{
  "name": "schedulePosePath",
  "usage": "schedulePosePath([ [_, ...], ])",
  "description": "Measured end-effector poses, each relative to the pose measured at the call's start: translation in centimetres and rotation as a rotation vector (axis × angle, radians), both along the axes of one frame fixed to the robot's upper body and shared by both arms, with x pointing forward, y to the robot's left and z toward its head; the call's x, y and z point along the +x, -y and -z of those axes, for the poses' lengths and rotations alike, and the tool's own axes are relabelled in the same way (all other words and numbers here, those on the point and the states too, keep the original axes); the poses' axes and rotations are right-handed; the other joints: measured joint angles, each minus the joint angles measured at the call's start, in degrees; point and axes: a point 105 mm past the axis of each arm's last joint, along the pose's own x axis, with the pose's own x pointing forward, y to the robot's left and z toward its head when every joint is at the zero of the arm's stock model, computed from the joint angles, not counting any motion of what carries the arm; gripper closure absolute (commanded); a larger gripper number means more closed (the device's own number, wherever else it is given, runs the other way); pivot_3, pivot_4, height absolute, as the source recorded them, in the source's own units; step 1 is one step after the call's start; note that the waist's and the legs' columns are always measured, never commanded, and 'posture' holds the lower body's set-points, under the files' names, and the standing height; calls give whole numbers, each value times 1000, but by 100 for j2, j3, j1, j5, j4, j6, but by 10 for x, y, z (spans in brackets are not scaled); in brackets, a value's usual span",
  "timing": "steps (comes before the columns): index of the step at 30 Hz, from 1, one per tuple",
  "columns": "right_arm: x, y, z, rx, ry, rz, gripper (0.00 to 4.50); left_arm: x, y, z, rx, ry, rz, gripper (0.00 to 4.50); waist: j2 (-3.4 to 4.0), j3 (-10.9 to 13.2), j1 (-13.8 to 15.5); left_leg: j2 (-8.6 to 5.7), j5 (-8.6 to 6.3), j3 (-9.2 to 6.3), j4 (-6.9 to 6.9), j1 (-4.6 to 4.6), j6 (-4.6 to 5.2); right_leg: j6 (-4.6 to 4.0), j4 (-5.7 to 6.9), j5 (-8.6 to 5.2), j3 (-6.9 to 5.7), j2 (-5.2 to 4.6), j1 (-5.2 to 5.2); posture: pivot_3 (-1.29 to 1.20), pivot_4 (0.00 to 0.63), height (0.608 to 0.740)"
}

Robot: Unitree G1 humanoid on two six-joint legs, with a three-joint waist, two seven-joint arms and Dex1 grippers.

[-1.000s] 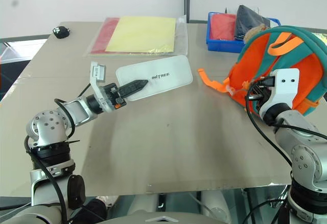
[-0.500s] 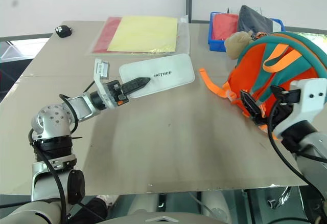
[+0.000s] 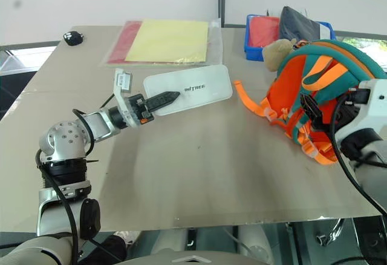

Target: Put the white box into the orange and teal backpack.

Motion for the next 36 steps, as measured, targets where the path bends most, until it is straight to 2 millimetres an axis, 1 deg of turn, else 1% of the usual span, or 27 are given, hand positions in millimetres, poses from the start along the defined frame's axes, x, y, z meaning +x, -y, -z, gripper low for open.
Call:
schedulePosePath([
  [2,9,-1,2,-5,-1,3,844,-2,-2,1,0,-1,-13,3472,0,0,2,0,0,1,0,-2,0,1,-2,0,1,-1,-1,0,150,740],
  [4,17,1,5,-11,-5,13,1841,-3,-4,1,-5,-2,-22,3472,0,0,12,0,0,-2,0,-14,0,2,-4,-1,-4,-2,-9,0,150,740],
  [6,22,2,9,-25,-11,17,2744,-4,-6,1,-5,1,-34,3472,1,1,12,0,0,-4,0,-18,0,2,-4,-1,-6,-2,-12,0,150,740],
  [9,28,-6,10,-85,13,-26,4288,-7,-6,2,-1,3,-42,3472,1,1,3,0,0,-4,1,-16,0,3,-2,0,-6,-2,-12,0,150,740],
  [10,30,-12,8,-105,32,-57,4478,-7,-6,3,-5,-1,-44,3472,2,1,-8,1,0,-3,1,-13,0,2,-2,0,-5,-1,-12,0,150,740],
  [11,32,-17,5,-115,53,-90,4478,-7,-5,3,-7,-3,-47,3472,4,2,-20,1,0,-1,1,-11,0,3,-1,0,-3,-1,-12,0,150,740],
  [13,36,-39,-8,-126,124,-212,4478,-6,-4,3,-18,4,-58,3472,9,7,-41,0,0,1,1,-4,0,3,3,2,2,1,-11,0,150,740],
  [15,35,-61,-27,-117,210,-340,4478,-4,-5,0,-35,19,-86,3472,10,7,-41,3,0,-1,1,2,0,2,7,2,2,5,-9,0,150,740],
  [18,32,-90,-52,-79,314,-526,4478,2,-13,-6,-50,56,-158,3472,10,7,-26,6,0,-4,0,0,0,1,8,2,-1,8,-9,0,150,740],
  [20,31,-101,-59,-54,338,-600,4478,4,-18,-9,-52,76,-192,3472,11,7,-17,6,0,-2,0,-4,0,1,6,1,-1,6,-10,0,150,740],
  [22,27,-119,-67,-31,369,-729,4478,8,-26,-11,-44,103,-249,3472,13,9,-20,5,0,1,0,-10,0,1,1,2,-1,4,-13,0,150,740],
  [25,19,-141,-71,-23,389,-887,4478,8,-36,-10,-32,123,-297,3472,14,10,-12,5,-1,-2,-3,-18,-1,1,-5,1,-6,1,-15,0,150,740],
  [28,12,-154,-62,-54,368,-987,4478,3,-45,-2,-16,114,-329,3472,14,10,2,5,-1,-8,-2,-37,-1,1,-12,1,-19,-4,-23,0,150,740],
  [29,10,-156,-54,-84,346,-1010,4478,0,-49,1,-1,112,-343,3472,13,10,16,5,-1,-15,4,-50,-1,2,-12,1,-27,-6,-29,0,150,740],
  [31,11,-156,-40,-133,301,-1023,4478,-5,-56,1,16,124,-359,3472,13,10,32,3,-2,-19,17,-60,-1,3,-11,2,-34,-10,-32,0,150,740],
  [34,11,-146,-5,-240,205,-1024,4478,-23,-68,-2,63,165,-347,3472,13,10,28,-1,-2,-18,29,-62,0,3,-6,2,-33,-14,-32,0,150,740],
  [36,9,-145,3,-261,193,-1036,4478,-33,-69,-7,74,194,-313,3472,14,11,18,0,-2,-19,31,-56,0,2,-1,1,-33,-13,-31,0,150,740],
])
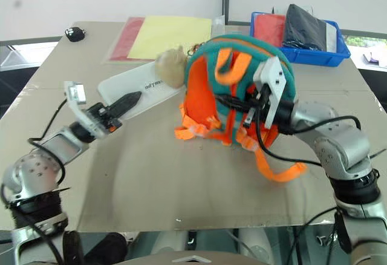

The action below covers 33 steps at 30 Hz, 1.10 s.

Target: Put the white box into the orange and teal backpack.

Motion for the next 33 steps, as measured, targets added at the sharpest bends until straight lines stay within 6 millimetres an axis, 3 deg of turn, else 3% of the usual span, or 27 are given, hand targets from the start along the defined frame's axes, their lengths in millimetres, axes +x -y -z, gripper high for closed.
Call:
schedulePosePath([
  [3,-4,5,5,-37,22,-25,4478,-11,5,-5,26,27,64,3472,0,0,13,0,1,-3,1,18,0,-3,4,-2,-1,1,15,0,150,740],
  [9,-20,29,35,-139,-52,-60,4478,1,-7,-18,18,67,16,3472,-4,-2,38,0,1,3,13,40,1,-22,7,-12,8,5,39,0,150,740],
  [12,-22,34,41,-155,-60,-59,4478,-1,-3,-22,30,83,59,3472,-4,-2,15,0,0,7,13,39,1,-11,6,-7,12,5,38,0,150,740],
  [20,-1,36,31,-95,-41,57,4478,-31,4,-42,60,116,315,3472,-4,3,-26,5,0,9,6,40,1,-19,7,-11,13,10,33,0,150,740],
  [27,10,41,24,-48,-110,111,4478,-54,-5,-57,98,127,419,3472,-2,6,-6,6,0,10,0,40,1,-24,6,-15,13,8,29,0,150,740],
  [33,10,38,18,-8,-162,100,4478,-61,-5,-59,169,159,446,3472,-1,8,-11,7,0,13,0,40,1,-25,6,-15,15,8,26,0,150,740],
])
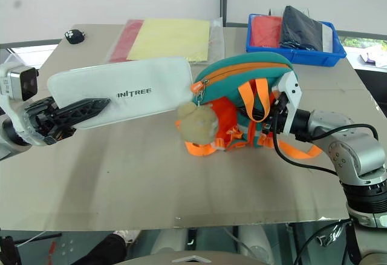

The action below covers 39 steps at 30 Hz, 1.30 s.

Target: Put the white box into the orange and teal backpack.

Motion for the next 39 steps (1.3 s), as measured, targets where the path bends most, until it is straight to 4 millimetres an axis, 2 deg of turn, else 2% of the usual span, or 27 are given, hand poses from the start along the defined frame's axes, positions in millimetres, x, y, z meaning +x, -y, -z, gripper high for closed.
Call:
schedulePosePath([
  [3,-2,-2,-3,25,-12,-23,4478,2,2,1,77,90,-9,3472,1,1,14,0,0,1,-3,0,0,0,-1,0,1,0,0,0,150,740],
  [9,-20,-4,-13,46,-32,-121,4478,14,20,25,313,324,14,3472,1,1,99,-3,0,6,-1,-2,0,0,-3,0,4,-3,1,0,150,740],
  [14,-32,-11,-21,71,-31,-197,4478,29,47,18,424,507,48,3472,1,1,179,-4,0,2,7,-2,1,1,-1,1,2,-1,7,0,150,740],
  [19,-46,-12,-22,31,-16,-273,4478,47,51,3,386,507,14,3472,2,4,136,-2,0,-2,14,-16,1,26,-2,14,2,4,-1,0,150,740],
  [23,-58,-10,-15,17,-47,-341,4478,58,49,-1,457,578,28,3472,2,4,131,0,-1,-3,10,-16,2,26,-2,13,1,9,-4,0,150,740],
  [27,-67,-13,-18,35,-44,-404,4478,64,57,-3,491,639,60,3472,3,5,133,1,-1,-4,17,-26,2,27,-4,14,0,9,-6,0,150,740],
  [33,-68,-10,-15,47,-48,-398,4478,65,60,-1,484,645,89,3472,2,5,146,1,-1,-9,25,-31,3,27,-3,14,-5,9,-6,0,150,740],
  [39,-61,-7,-18,84,-27,-334,4478,49,72,3,428,598,192,3472,3,5,143,1,-2,-13,33,-33,4,28,-1,14,-7,8,-6,0,150,740],
])
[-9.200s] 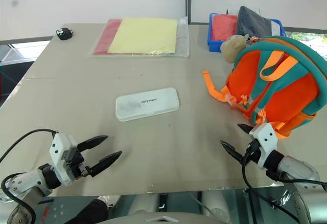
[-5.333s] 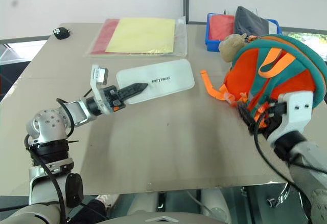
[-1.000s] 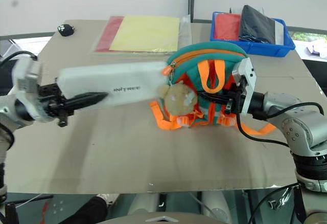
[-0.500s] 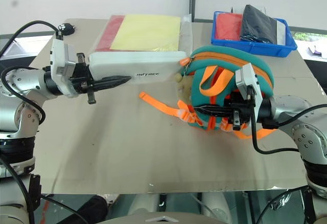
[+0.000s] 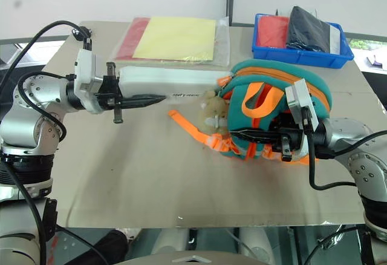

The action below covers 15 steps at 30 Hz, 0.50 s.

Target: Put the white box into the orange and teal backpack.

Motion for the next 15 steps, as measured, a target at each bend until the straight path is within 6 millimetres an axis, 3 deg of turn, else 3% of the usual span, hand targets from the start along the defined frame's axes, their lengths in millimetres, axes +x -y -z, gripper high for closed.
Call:
schedulePosePath([
  [9,-4,0,-8,53,-10,-27,4478,-8,9,6,51,12,83,3472,0,0,-1,0,0,0,0,0,0,0,0,0,1,1,0,0,150,740],
  [15,-6,-6,-13,82,5,-32,4478,-10,33,22,60,-29,160,3472,0,0,-9,0,0,-1,7,-2,0,1,2,1,1,2,1,0,150,740],
])
